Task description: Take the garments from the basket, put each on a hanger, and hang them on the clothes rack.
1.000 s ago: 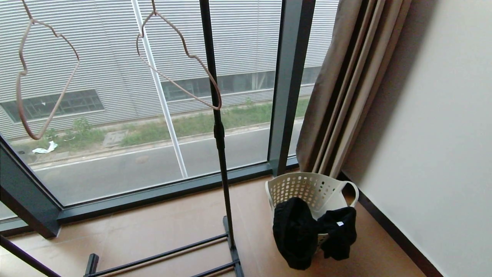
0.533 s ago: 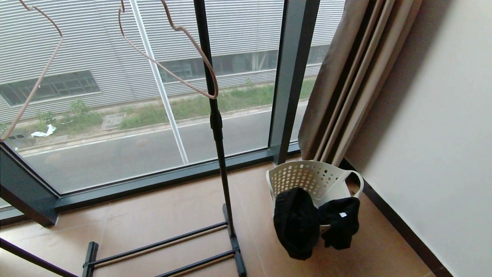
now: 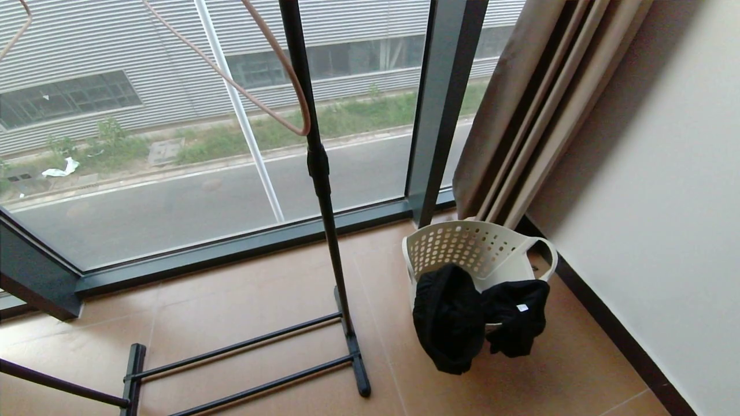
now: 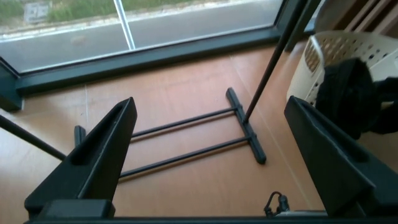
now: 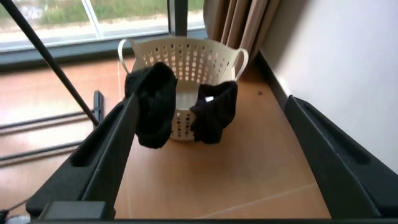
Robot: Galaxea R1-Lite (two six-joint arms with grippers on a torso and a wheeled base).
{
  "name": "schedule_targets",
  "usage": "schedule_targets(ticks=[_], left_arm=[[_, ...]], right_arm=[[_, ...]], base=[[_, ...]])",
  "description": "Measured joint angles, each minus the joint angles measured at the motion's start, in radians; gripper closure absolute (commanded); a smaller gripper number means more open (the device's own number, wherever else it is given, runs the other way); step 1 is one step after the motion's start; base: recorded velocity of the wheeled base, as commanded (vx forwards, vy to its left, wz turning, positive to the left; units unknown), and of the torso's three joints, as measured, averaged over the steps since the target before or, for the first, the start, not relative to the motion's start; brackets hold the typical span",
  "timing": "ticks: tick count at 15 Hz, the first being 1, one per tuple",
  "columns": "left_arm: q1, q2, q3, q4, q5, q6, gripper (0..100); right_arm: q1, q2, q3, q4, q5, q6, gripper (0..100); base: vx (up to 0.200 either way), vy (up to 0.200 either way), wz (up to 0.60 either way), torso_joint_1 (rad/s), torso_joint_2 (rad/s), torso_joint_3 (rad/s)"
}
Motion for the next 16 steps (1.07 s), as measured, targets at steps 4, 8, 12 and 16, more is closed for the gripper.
schedule_targets(ticks=[4,8,12,16], left_arm=[[0.000,0.000,0.002,0.000,0.000,0.010,0],[0.000,0.000,0.002,0.000,0.000,0.009,0],[0.000,0.000,0.001,0.000,0.000,0.004,0],[0.000,0.000,0.001,0.000,0.000,0.013,0]], right_arm=[[0.000,0.000,0.000,0.001,0.002,-0.001,0],[0.000,0.000,-0.001,0.007,0.002,-0.001,0],[0.000,0.000,-0.003,0.012,0.001,-0.002,0],[0.007,0.011,-0.010,0.011,0.009,-0.002,0]], base=[[0.000,0.000,0.00,0.006,0.00,-0.199],[0.000,0.000,0.00,0.005,0.00,-0.195],[0.000,0.000,0.00,0.002,0.00,-0.196],[0.000,0.000,0.00,0.006,0.00,-0.150]])
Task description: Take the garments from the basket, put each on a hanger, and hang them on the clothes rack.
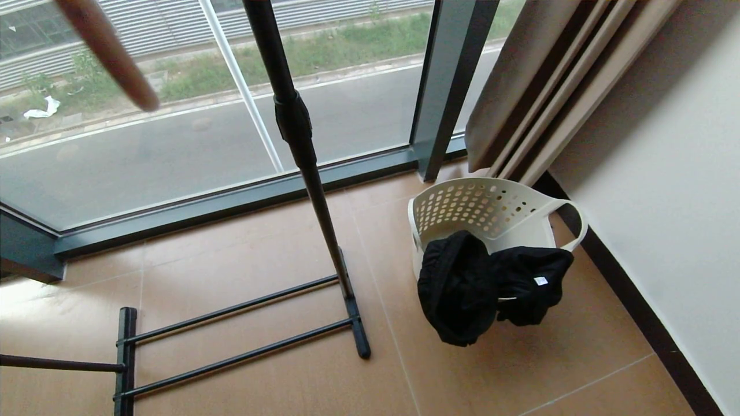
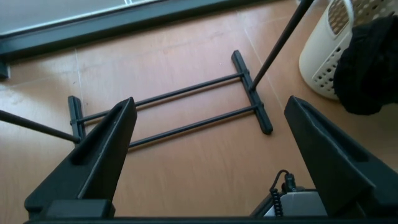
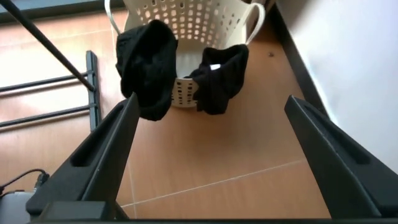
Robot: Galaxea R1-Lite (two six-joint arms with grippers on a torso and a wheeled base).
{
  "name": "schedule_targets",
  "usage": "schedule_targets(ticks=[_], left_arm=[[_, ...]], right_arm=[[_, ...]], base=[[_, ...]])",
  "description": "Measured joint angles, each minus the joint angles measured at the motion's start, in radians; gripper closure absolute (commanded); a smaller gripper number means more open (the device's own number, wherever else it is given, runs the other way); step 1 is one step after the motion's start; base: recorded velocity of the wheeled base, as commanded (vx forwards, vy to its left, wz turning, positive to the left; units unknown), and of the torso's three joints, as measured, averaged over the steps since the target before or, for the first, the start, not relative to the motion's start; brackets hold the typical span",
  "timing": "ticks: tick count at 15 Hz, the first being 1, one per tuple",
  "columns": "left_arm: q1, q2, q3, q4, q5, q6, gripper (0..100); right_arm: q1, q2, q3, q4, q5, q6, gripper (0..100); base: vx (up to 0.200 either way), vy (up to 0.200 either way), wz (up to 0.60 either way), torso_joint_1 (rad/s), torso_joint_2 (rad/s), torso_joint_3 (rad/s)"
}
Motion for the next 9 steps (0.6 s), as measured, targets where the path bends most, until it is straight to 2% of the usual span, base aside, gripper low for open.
schedule_targets(ticks=[2,5,9], left_arm=[[0.000,0.000,0.001,0.000,-0.001,0.001,0],[0.000,0.000,0.001,0.000,-0.001,-0.005,0],[0.000,0.000,0.000,0.000,0.000,-0.006,0]], right_arm=[[0.030,0.076,-0.039,-0.005,0.010,0.003,0],[0.095,0.355,-0.120,-0.051,0.020,-0.028,0],[0.144,0.830,-0.228,-0.230,0.030,-0.183,0]], base=[[0.000,0.000,0.00,0.000,0.00,0.000],[0.000,0.000,0.00,0.000,0.00,0.000],[0.000,0.000,0.00,0.000,0.00,0.000]])
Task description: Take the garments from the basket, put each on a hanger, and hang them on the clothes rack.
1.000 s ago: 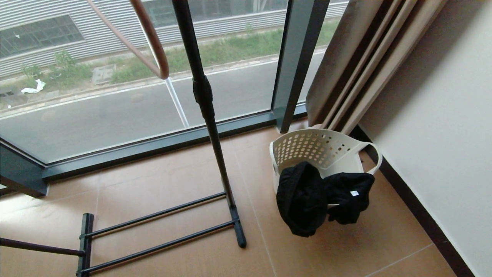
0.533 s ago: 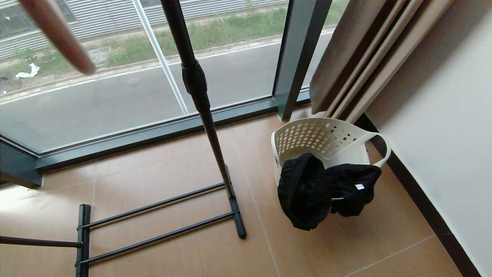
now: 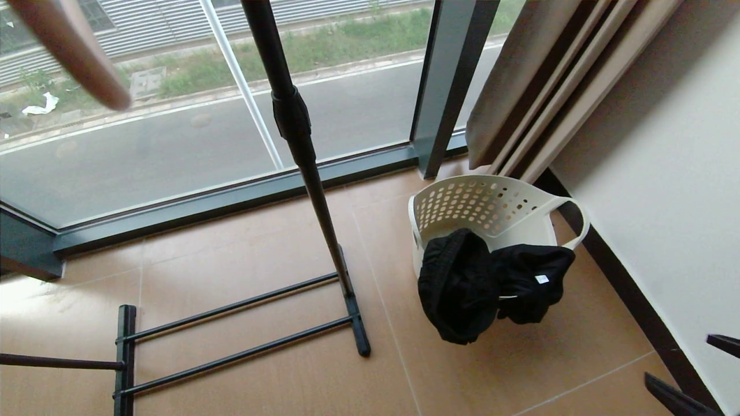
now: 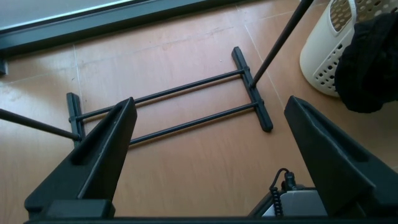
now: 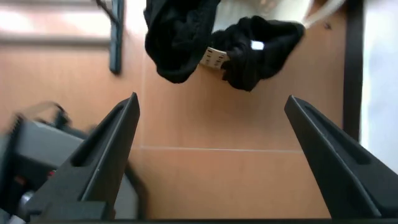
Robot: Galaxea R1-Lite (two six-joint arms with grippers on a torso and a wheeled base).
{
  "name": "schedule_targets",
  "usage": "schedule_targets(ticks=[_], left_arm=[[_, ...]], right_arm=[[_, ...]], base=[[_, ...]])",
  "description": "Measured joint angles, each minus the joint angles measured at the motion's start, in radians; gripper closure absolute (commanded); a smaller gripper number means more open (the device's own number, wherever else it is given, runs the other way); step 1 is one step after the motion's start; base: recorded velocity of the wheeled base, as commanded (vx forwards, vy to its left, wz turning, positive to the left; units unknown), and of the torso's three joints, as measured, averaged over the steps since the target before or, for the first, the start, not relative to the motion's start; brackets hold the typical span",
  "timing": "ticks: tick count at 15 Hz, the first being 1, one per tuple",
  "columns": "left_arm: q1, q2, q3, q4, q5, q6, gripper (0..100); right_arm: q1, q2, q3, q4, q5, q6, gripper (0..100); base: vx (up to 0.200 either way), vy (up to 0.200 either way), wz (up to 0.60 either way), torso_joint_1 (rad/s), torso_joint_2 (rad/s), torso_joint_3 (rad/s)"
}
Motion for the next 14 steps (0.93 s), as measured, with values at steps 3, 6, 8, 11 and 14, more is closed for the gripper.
schedule_targets(ticks=[3,6,8,11,14], left_arm=[[0.000,0.000,0.000,0.000,0.000,0.002,0],[0.000,0.000,0.000,0.000,0.000,-0.001,0],[0.001,0.000,0.000,0.000,0.000,-0.007,0],[0.001,0.000,0.000,0.000,0.000,-0.009,0],[0.001,0.000,0.000,0.000,0.000,-0.009,0]], right_arm=[[0.013,0.354,-0.088,-0.200,0.032,-0.190,0],[0.013,0.679,-0.225,-0.370,0.049,-0.451,0],[0.010,0.866,-0.365,-0.435,0.054,-0.618,0],[0.008,1.076,-0.567,-0.459,0.042,-0.732,0],[0.003,1.218,-0.732,-0.446,0.019,-0.789,0]], base=[[0.000,0.000,0.00,0.000,0.00,0.000],[0.000,0.000,0.00,0.000,0.00,0.000],[0.000,0.000,0.00,0.000,0.00,0.000],[0.000,0.000,0.00,0.000,0.00,0.000],[0.000,0.000,0.00,0.000,0.00,0.000]])
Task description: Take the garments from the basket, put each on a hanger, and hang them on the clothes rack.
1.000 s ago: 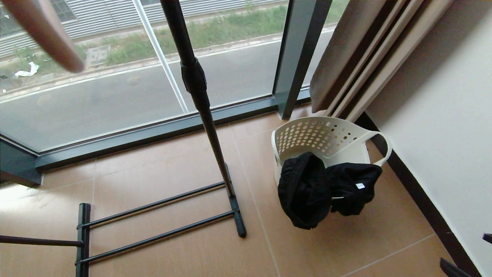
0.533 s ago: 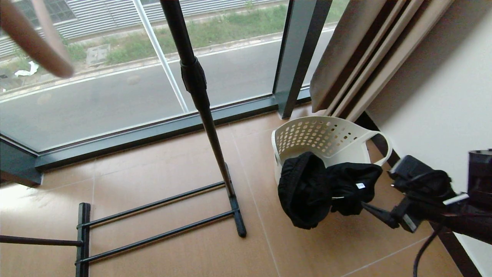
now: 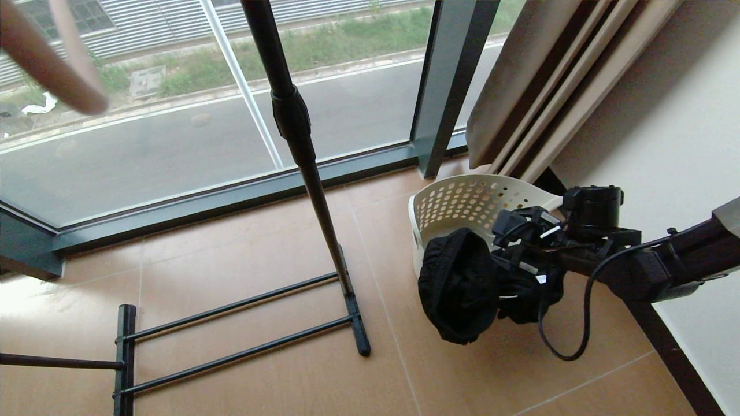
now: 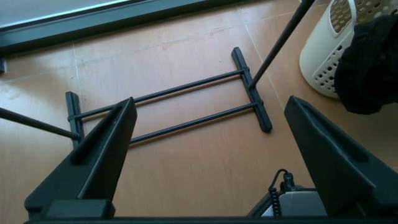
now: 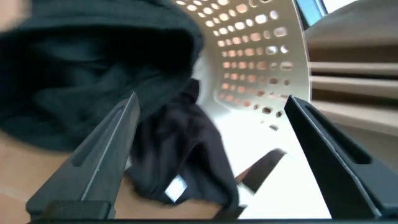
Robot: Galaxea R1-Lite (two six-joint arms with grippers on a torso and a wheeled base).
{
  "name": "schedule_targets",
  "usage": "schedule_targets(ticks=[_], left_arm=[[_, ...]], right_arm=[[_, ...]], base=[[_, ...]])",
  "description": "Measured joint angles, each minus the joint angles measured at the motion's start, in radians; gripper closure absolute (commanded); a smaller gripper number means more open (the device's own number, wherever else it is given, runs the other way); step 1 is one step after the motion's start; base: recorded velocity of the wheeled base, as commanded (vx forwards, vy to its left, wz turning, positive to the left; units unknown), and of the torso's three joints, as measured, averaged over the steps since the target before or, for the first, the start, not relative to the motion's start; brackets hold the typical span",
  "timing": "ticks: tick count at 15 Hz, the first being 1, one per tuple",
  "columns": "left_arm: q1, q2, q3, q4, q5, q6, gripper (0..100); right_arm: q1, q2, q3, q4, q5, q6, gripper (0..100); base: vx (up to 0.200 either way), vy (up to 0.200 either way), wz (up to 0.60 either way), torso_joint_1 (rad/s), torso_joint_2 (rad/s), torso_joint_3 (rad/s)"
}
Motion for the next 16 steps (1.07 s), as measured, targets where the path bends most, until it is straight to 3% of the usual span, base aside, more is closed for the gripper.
schedule_targets(ticks=[6,16], left_arm=[[-0.001,0.000,0.001,0.001,0.000,0.006,0],[-0.001,0.000,0.001,0.000,0.000,0.007,0]], right_arm=[[-0.001,0.118,-0.137,0.043,-0.021,-0.005,0],[0.002,0.193,-0.314,0.089,-0.066,-0.002,0]], base=[[0.000,0.000,0.00,0.000,0.00,-0.010],[0.000,0.000,0.00,0.004,0.00,-0.134]])
